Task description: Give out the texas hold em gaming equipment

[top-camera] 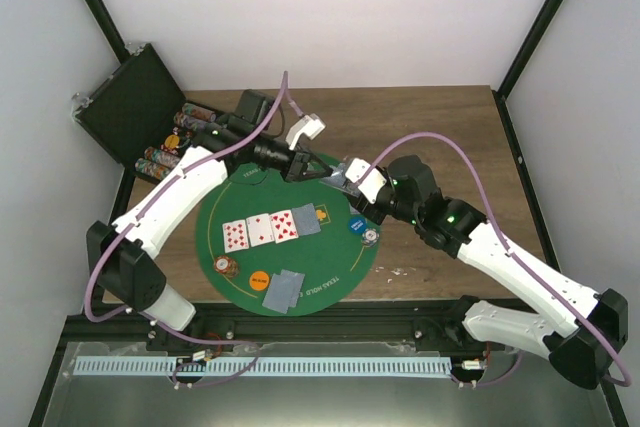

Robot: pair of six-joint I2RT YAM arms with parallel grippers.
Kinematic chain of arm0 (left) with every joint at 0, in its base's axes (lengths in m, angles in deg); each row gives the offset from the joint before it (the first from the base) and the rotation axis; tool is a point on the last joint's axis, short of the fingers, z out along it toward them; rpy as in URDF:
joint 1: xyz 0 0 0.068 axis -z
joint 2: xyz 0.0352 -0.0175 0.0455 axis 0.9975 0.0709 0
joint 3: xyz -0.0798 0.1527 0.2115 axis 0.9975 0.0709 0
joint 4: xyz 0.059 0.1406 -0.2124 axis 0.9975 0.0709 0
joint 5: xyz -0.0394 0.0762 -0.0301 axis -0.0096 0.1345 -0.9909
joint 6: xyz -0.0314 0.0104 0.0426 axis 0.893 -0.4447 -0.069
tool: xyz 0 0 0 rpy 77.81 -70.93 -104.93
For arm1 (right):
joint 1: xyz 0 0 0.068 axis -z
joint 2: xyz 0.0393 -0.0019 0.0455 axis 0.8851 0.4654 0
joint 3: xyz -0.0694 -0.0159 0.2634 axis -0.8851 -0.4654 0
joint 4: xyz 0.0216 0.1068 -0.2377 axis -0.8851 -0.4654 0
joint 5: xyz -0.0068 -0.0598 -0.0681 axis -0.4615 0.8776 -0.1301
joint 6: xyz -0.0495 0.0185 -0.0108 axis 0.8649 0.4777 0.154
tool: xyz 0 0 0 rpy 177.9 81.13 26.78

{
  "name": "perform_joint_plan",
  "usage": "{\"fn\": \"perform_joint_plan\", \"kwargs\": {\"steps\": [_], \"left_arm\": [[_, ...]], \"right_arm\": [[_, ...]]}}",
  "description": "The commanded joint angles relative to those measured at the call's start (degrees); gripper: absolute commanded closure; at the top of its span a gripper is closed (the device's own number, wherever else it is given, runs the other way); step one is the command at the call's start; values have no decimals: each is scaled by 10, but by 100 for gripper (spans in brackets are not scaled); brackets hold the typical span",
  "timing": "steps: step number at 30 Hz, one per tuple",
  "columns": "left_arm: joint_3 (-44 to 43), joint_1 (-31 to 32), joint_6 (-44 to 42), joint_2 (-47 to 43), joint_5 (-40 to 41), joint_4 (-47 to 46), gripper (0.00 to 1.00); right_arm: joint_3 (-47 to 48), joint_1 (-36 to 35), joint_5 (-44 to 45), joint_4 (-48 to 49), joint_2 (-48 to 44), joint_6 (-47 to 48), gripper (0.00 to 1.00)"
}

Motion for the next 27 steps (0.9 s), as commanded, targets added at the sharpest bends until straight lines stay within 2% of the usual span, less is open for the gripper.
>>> {"fn": "perform_joint_plan", "kwargs": {"steps": [1,11,17,23,27], "left_arm": [[-24,-3,-45,-19,-19,45,100],[-60,-33,-120,-27,-27,112,100],[-98,-95,-167,-37,-90,166,100],[-132,-156,-238,-36,-63,227,100],[-113,-179,-296,-20,14,232,100]], "right_arm": [[8,-2,13,6,-13,2,50],[1,-1,55,2,-8,8,50],[-4,8,78,5,-1,10,50],[-2,12,92,4,1,11,50],[-3,12,98,0,-8,11,50]]}}
